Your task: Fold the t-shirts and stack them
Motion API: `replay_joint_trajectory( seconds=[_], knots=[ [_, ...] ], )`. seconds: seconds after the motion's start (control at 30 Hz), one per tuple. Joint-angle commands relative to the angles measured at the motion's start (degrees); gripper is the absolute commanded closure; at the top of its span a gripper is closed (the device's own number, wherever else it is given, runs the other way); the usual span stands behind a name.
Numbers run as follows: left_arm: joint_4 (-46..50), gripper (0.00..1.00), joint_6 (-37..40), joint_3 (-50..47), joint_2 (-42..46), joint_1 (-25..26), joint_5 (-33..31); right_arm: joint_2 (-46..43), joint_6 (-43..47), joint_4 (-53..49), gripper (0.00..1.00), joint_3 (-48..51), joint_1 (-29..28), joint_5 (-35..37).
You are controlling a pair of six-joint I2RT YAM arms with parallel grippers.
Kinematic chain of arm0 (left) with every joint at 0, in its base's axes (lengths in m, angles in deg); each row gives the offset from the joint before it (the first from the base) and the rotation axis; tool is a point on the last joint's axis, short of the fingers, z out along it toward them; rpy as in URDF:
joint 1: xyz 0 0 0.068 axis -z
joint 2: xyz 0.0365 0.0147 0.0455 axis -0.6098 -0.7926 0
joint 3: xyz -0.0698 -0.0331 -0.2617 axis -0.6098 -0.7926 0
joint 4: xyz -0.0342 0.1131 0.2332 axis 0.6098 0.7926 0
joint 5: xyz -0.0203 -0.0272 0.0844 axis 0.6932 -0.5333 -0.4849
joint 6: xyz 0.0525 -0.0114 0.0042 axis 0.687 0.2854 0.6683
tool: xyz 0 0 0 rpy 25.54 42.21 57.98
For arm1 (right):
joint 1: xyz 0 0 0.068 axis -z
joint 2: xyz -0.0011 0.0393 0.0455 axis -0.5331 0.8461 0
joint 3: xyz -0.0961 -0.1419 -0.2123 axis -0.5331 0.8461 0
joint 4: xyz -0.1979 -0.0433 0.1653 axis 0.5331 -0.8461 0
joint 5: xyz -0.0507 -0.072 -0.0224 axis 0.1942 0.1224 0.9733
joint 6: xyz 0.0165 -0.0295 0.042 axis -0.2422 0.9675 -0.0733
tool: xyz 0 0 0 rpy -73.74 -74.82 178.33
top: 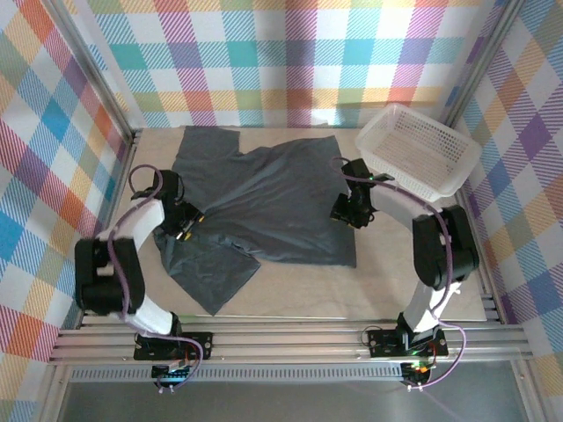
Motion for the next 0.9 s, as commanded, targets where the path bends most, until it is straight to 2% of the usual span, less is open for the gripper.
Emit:
replay_joint_trajectory(
  seconds=[0.0,0.13,0.27,0.37,0.53,0.67,0.87],
  knots=[
    [14.1,0.52,-3.5,-9.7,14.3,4.5,-5.6,-8.2,0.0,-4.1,0.57,3.8,0.0,-0.3],
    [18.9,0.56,-13.2,-22.8,28.2,14.3,-6.0,-15.1,-1.5,-4.8,0.56,10.4,-2.1,-4.4],
    [19.7,0.60,-19.5,-28.2,35.7,19.5,-6.2,-16.8,-2.9,-1.5,0.56,15.2,-3.1,-8.4],
    [17.5,0.61,-20.5,-28.7,33.1,22.4,-5.5,-14.2,-1.8,2.1,0.59,14.8,-3.1,-7.9],
    [15.9,0.61,-21.7,-26.5,28.2,27.6,-7.4,-3.6,0.2,4.5,0.65,8.2,-3.1,-6.2],
    [12.7,0.62,-23.8,-28.3,25.1,30.8,-7.0,4.0,-0.2,1.1,0.68,4.5,-2.9,-3.2],
    [9.5,0.63,-26.9,-28.8,22.8,35.1,-8.6,3.8,-1.8,0.6,0.70,9.0,0.7,-1.3]
  ],
)
